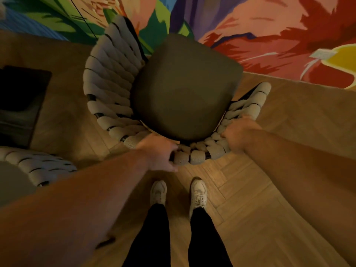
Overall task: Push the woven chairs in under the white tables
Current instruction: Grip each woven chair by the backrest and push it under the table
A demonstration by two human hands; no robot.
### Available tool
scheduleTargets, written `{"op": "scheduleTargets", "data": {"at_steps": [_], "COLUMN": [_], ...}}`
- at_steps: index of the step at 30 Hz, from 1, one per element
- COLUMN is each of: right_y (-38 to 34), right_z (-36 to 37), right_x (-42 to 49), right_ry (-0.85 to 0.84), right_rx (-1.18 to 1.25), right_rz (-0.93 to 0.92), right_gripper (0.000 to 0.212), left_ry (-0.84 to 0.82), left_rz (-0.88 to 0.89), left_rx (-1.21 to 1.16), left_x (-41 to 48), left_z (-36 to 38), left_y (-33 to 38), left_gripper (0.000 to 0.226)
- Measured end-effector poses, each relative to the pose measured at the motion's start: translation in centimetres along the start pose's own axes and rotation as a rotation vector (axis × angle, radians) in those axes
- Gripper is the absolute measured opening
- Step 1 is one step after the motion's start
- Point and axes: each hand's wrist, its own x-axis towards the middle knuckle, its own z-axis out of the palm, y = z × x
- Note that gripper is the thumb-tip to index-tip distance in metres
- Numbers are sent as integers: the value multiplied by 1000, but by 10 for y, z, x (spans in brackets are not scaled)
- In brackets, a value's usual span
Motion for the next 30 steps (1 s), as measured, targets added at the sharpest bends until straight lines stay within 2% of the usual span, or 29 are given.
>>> {"op": "scheduleTargets", "data": {"at_steps": [2, 6, 8, 10, 12, 18, 25, 30], "right_y": [-24, -105, -130, -137, -134, -111, -46, -23], "right_z": [-9, -19, -21, -20, -16, -2, 7, -1], "right_x": [-7, -15, -9, -3, 0, -3, -10, -6], "right_ry": [-45, 198, 290, 329, 346, 331, 258, 204], "right_rx": [123, 473, 610, 653, 634, 516, 228, 43], "right_rz": [-8, -159, -111, -71, -83, -173, -108, -25], "right_gripper": [64, 60, 46, 28, 27, 52, 54, 49], "left_ry": [-161, -183, -201, -163, -99, -4, 200, 198], "left_rz": [-35, -169, -256, -290, -304, -312, -267, -243], "left_rx": [33, 239, 355, 368, 303, 260, 88, 25], "left_x": [-5, -11, -16, -23, -25, -36, -35, -26], "left_z": [-14, -43, -44, -35, -24, 2, 46, 55], "left_y": [-39, -107, -124, -128, -125, -108, -39, 3], "left_gripper": [106, 127, 115, 84, 60, 39, 45, 44]}}
